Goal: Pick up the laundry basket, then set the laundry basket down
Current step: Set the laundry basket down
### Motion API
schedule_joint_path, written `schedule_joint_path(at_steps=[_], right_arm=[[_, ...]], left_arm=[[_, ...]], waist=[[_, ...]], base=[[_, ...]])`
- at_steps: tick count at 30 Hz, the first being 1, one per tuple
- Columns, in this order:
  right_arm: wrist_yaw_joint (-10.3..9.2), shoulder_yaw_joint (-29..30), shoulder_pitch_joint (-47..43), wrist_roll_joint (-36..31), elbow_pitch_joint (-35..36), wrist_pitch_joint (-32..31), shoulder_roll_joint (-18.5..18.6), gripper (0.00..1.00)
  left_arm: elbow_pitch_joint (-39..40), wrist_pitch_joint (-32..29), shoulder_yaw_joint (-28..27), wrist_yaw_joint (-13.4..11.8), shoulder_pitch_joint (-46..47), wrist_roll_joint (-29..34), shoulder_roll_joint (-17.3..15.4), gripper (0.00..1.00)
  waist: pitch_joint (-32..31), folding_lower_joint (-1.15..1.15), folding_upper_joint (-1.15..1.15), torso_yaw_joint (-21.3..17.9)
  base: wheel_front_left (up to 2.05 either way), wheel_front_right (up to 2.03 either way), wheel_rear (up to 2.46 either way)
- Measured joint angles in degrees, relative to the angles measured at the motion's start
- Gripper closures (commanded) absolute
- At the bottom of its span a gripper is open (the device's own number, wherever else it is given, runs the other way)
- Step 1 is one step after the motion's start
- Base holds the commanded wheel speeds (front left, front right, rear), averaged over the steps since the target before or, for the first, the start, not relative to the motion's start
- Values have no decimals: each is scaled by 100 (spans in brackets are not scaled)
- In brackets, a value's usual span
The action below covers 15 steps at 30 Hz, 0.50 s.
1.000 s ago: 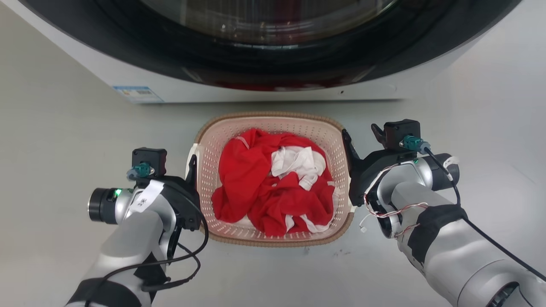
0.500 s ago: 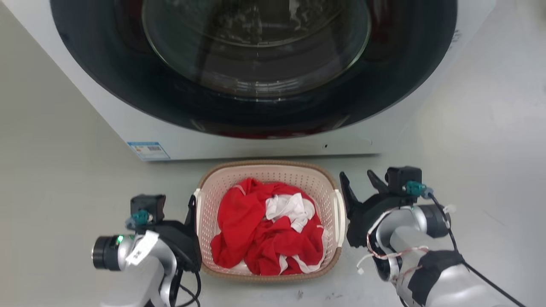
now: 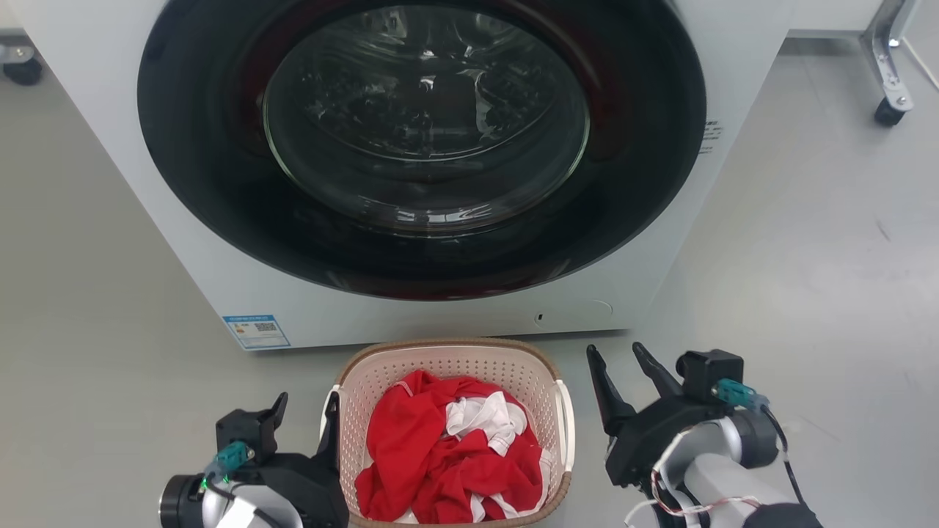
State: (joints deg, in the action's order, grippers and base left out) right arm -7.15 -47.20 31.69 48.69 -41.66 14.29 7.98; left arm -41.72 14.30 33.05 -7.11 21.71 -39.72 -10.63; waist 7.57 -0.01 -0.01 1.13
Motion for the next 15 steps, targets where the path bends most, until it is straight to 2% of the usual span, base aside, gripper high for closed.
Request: schedule_joint_path(at_steps=[5,15], right_arm=[[-16,554,-502,-381,426,-1,129,0],[-16,1485,-1363,-1250,1354,0,153,0]], left_arm=[[619,0,-293,-1,-491,222,-2,0],[1535,1,-1136,-1,-1351,886,80,0]], waist=[[-147,0,1,-60],[-260,0,1,-111]], base=[[0,0,0],[0,0,0]])
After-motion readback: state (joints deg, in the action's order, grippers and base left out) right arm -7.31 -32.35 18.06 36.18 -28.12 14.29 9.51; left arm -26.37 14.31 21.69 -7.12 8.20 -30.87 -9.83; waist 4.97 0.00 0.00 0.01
